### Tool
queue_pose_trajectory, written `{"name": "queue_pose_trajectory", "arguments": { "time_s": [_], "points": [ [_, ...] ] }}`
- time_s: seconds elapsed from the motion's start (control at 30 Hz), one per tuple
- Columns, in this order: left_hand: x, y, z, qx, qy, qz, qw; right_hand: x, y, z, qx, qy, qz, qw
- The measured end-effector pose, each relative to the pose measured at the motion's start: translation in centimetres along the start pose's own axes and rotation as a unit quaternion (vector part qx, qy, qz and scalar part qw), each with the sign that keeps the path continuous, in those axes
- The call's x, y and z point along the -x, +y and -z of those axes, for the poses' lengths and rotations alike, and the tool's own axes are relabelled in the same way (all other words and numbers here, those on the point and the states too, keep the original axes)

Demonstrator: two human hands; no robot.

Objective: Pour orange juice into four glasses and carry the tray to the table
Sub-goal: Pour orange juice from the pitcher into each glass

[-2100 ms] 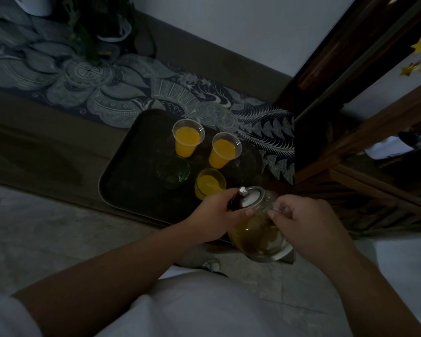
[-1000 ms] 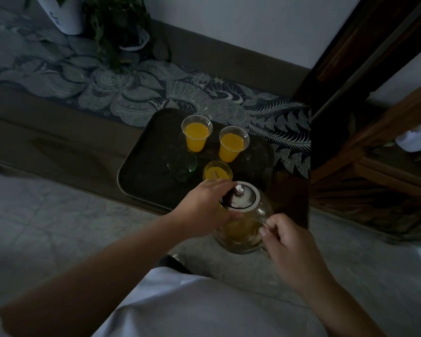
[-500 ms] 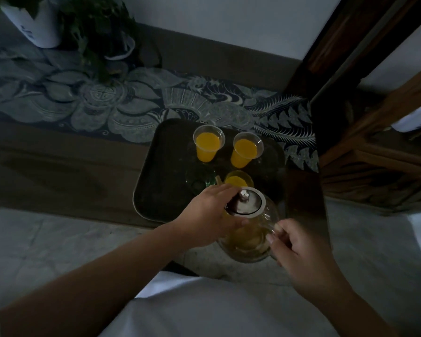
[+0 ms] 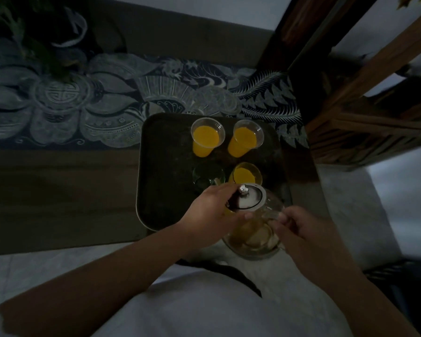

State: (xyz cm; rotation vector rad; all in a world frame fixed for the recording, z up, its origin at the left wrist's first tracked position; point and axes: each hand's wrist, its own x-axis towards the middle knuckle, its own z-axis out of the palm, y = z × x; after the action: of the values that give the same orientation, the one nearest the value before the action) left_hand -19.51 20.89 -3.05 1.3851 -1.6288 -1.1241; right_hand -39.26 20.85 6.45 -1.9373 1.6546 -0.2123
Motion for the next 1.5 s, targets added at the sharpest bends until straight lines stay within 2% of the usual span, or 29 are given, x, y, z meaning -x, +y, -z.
{"name": "queue_pose_trajectory", "arguments": {
  "time_s": [0.5,0.93,1.5],
  "points": [
    [-1.0,-0.9,2.1,0.093,-0.042,0.015,0.995,-1.9,-2.9,-0.1,0.049,0.023,0.006,0.998],
    [-1.1,-0.6,2.1,0.124,-0.037,0.027,0.991,-2.7,-4.4,1.4,0.085,-0.026,0.019,0.996],
    [-0.3,-0.5,1.8,0.209,-0.042,0.068,0.975,-3.0,-6.0,2.0,0.150,-0.038,0.048,0.987]
  ]
}}
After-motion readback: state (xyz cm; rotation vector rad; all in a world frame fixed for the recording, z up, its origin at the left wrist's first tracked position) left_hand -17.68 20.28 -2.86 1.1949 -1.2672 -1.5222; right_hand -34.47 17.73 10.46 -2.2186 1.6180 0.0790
